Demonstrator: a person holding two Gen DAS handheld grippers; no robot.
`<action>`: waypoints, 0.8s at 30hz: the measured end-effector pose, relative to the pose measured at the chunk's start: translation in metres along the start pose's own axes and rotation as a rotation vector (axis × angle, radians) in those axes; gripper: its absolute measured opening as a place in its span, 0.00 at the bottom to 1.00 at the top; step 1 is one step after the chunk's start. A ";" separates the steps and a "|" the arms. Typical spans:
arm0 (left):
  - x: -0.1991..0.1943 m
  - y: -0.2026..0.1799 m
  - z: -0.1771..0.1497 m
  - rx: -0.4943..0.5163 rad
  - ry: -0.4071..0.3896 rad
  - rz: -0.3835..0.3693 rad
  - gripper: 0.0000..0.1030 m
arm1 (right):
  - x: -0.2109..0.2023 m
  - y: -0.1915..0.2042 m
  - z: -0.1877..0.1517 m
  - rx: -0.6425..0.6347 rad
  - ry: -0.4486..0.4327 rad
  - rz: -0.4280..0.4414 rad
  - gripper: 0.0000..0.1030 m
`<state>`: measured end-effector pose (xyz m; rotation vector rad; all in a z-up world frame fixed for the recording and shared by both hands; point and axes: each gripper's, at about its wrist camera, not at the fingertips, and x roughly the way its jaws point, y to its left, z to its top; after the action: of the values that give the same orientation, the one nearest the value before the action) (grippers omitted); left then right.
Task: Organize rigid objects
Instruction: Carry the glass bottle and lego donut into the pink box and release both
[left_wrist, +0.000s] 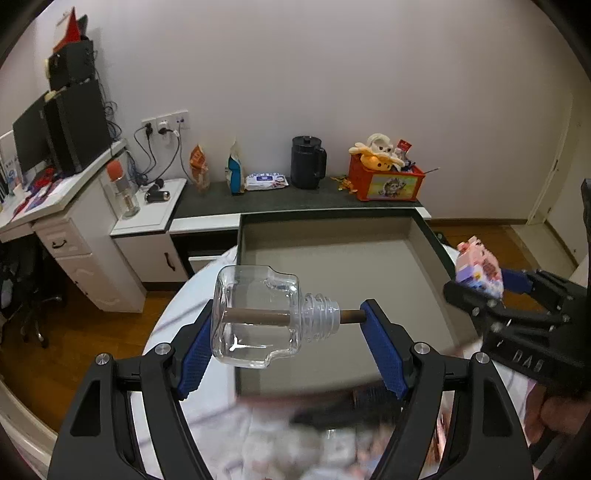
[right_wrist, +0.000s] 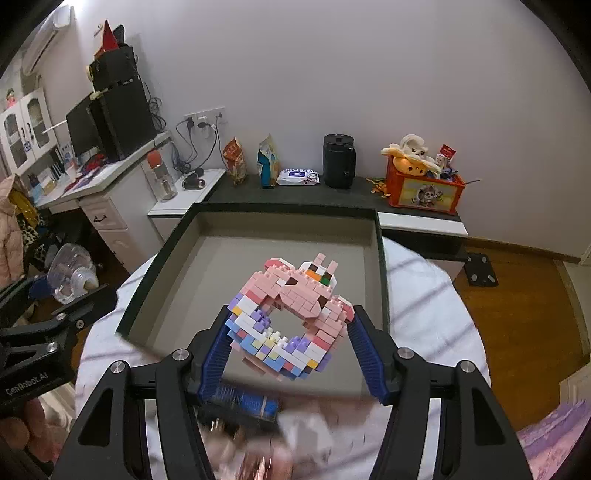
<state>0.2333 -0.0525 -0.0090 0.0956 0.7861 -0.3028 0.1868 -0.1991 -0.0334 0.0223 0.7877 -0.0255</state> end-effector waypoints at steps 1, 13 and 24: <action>0.008 -0.001 0.005 0.002 0.008 0.004 0.75 | 0.010 -0.002 0.006 0.005 0.012 0.004 0.61; 0.146 -0.005 0.044 0.015 0.216 0.037 0.75 | 0.127 -0.018 0.039 -0.003 0.224 -0.025 0.61; 0.145 -0.002 0.042 0.037 0.215 0.069 0.93 | 0.125 -0.020 0.036 -0.040 0.253 -0.115 0.79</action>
<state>0.3577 -0.0967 -0.0822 0.1917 0.9885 -0.2436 0.2997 -0.2218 -0.0971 -0.0587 1.0416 -0.1178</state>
